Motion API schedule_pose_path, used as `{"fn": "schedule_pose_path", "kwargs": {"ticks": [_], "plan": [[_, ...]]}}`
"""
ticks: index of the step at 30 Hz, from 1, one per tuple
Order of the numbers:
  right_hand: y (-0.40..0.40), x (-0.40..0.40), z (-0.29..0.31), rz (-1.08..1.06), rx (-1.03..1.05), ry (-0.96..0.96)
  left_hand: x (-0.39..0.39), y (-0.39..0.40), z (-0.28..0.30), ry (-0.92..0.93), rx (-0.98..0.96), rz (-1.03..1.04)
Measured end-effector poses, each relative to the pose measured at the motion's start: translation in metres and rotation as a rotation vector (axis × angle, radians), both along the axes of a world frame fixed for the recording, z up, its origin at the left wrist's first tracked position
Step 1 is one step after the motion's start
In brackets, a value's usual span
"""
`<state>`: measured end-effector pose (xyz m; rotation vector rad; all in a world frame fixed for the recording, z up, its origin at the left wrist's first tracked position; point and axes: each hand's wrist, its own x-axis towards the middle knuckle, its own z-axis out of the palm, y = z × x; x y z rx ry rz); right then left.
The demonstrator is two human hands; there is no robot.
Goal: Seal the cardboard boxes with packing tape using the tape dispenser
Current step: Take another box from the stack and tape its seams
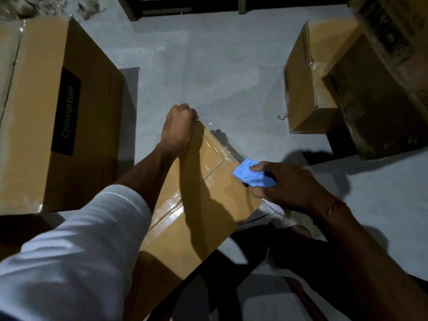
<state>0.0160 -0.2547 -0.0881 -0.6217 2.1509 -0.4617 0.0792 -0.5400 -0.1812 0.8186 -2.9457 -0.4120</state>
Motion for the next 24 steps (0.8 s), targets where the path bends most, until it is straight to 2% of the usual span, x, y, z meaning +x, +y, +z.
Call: {"fn": "schedule_pose_path", "kwargs": {"ticks": [17, 21, 22, 24], "plan": [[-0.002, 0.002, -0.001, 0.034, 0.038, 0.034, 0.006, 0.021, -0.01, -0.103, -0.042, 0.136], [-0.003, 0.001, -0.002, 0.031, 0.042, 0.036, 0.009, 0.011, -0.012, -0.166, -0.042, 0.305], [-0.003, 0.001, -0.002, 0.035, 0.044, 0.036, 0.01, 0.007, -0.012, -0.215, -0.013, 0.333], [-0.003, 0.001, -0.003, 0.04, 0.052, 0.045, 0.01, 0.001, -0.014, -0.198, 0.211, 0.418]]}}
